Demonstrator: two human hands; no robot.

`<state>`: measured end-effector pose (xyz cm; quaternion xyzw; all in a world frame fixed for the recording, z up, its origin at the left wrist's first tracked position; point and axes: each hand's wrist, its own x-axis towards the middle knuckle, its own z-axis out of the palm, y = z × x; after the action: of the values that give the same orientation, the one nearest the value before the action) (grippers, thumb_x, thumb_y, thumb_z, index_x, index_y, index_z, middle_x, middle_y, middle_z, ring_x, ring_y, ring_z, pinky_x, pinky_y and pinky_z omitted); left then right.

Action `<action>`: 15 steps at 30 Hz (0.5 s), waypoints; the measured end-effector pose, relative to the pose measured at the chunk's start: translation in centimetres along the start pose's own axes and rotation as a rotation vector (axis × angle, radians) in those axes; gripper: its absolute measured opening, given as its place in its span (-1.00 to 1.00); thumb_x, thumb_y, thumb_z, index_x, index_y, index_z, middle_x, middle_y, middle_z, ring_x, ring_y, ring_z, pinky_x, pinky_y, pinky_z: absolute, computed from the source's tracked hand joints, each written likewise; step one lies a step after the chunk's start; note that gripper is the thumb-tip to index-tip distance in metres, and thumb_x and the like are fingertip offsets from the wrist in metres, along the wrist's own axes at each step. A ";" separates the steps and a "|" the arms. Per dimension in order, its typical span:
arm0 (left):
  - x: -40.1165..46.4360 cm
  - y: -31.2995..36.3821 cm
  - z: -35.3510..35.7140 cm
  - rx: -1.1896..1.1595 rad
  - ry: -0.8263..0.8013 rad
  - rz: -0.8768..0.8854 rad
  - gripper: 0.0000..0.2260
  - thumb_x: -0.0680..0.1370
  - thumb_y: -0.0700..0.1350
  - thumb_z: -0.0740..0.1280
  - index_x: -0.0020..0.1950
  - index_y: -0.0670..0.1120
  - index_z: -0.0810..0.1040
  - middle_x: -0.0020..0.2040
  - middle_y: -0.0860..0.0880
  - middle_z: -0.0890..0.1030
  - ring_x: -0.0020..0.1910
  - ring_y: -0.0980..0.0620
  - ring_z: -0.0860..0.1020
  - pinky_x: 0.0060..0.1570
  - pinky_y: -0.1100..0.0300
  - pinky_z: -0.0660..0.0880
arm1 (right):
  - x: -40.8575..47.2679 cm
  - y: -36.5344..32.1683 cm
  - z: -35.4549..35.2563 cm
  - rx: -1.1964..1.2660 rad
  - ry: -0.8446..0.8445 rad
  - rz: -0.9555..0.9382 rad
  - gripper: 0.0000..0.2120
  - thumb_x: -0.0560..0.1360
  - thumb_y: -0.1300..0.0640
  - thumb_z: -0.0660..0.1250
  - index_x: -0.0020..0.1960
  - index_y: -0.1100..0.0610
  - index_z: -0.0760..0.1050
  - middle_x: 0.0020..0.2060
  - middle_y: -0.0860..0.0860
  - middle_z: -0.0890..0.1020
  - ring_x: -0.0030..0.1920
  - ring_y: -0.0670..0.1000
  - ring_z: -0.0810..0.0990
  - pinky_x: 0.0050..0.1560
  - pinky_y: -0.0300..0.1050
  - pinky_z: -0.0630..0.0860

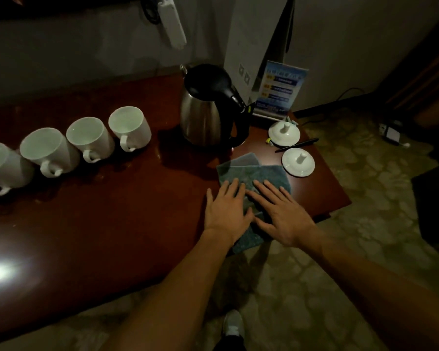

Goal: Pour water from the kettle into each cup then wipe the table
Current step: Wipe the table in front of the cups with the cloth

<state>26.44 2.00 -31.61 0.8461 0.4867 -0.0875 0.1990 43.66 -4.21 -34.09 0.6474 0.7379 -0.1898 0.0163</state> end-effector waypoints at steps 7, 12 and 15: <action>1.4 1.4 -0.5 0.015 -0.018 0.005 -0.39 0.65 0.18 0.10 0.62 0.02 -0.02 0.63 0.04 -0.04 0.59 -0.01 -0.08 0.51 -0.25 -0.09 | 0.2 2.4 -0.3 -0.011 0.015 -0.005 -0.35 0.52 -0.47 -0.20 0.54 -0.34 -0.27 0.63 -0.18 -0.17 0.63 -0.09 -0.24 0.62 0.03 -0.18; 2.1 1.6 -0.3 0.031 -0.020 0.009 -0.39 0.65 0.19 0.10 0.62 0.02 -0.03 0.63 0.05 -0.05 0.59 0.00 -0.08 0.51 -0.27 -0.07 | 0.3 2.7 -0.3 0.019 0.042 0.020 -0.31 0.52 -0.43 -0.13 0.60 -0.28 -0.15 0.64 -0.18 -0.13 0.62 -0.10 -0.23 0.62 0.06 -0.17; 2.0 1.6 -0.4 0.036 -0.032 0.008 -0.39 0.65 0.18 0.10 0.62 0.02 -0.03 0.63 0.05 -0.05 0.59 0.00 -0.08 0.50 -0.28 -0.07 | 0.4 2.5 -0.3 0.041 0.042 0.019 -0.27 0.51 -0.43 -0.11 0.63 -0.24 -0.09 0.64 -0.17 -0.12 0.63 -0.10 -0.22 0.62 0.07 -0.17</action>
<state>28.78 3.06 -31.54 0.8500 0.4783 -0.1089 0.1921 46.02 -3.49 -34.57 0.6586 0.7278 -0.1909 -0.0107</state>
